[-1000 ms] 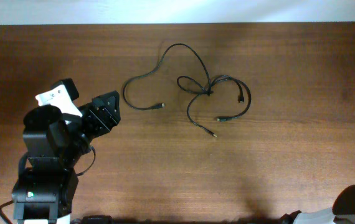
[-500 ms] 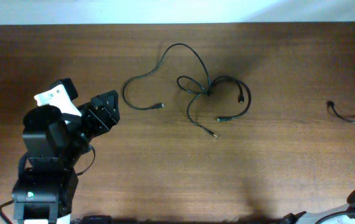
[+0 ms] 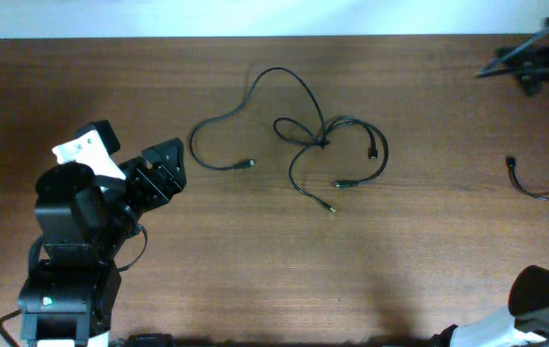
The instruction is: Untangle cables
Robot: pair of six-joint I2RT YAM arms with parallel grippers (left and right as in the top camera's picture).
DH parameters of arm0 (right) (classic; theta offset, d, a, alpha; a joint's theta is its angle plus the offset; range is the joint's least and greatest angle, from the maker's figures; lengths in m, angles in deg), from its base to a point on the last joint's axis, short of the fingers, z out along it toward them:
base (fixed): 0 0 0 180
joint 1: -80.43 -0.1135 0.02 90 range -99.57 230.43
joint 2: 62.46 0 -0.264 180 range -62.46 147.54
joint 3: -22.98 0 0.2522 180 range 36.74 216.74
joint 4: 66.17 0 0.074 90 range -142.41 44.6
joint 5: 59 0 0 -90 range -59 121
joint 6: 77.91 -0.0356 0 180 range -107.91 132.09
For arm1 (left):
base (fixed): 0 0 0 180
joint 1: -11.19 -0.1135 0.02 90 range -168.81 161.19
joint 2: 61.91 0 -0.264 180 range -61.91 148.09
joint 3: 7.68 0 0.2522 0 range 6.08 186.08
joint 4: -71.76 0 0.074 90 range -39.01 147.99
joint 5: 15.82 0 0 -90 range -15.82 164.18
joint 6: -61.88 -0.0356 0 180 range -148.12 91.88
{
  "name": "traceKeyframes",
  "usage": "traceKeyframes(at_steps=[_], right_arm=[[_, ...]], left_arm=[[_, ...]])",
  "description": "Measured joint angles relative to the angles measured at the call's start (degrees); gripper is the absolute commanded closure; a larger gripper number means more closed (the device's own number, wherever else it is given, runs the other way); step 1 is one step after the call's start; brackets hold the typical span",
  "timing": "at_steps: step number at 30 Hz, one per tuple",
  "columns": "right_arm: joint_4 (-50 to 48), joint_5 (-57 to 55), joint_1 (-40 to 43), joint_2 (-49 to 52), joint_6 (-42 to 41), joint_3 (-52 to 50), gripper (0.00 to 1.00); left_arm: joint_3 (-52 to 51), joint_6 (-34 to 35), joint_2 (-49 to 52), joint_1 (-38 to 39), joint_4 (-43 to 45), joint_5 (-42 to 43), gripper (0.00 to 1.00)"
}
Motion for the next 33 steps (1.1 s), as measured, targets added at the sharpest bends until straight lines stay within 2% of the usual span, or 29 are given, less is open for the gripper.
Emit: traceKeyframes(at_steps=[2, 10, 13, 16, 19, 24, 28, 32, 33], right_arm=[[2.91, -0.35, -4.17, 0.81, 1.95, -0.39, 0.03], [7.48, -8.24, -18.67, 9.05, 5.79, -0.96, 0.07], [7.61, -10.14, -22.21, 14.29, 5.79, -1.01, 0.00], [6.40, -10.82, -24.33, 17.94, 4.76, -1.09, 0.08], [-3.39, -15.13, -26.23, 21.51, -8.11, -1.60, 0.13], [-9.79, -16.63, -26.64, 23.23, -21.99, -1.70, 0.16], [-10.27, -16.98, -30.16, 24.11, -25.97, -1.70, 0.17], [-10.27, -19.08, -35.69, 25.14, -27.19, -1.70, 0.33], [-10.27, -21.24, -37.33, 25.24, -27.10, -1.70, 0.35]], left_arm=[[0.00, -0.22, -0.02, 0.00, 0.04, -0.13, 0.11], [0.00, -0.24, -0.02, 0.00, -0.11, 0.11, 0.11], [0.00, -0.22, -0.02, 0.00, -0.13, 0.28, 0.11], [0.00, 0.02, -0.02, 0.00, -0.13, 0.31, 0.12], [0.00, 0.70, -0.02, 0.00, -0.11, 0.33, 0.13], [0.00, 0.70, -0.02, 0.00, -0.02, 0.35, 0.13], [0.00, 0.70, -0.02, 0.00, 0.92, 0.35, 0.12], [0.00, 0.70, -0.02, 0.00, 1.05, 0.35, 0.12], [0.00, 0.70, -0.02, 0.00, 1.05, 0.35, 0.12]])
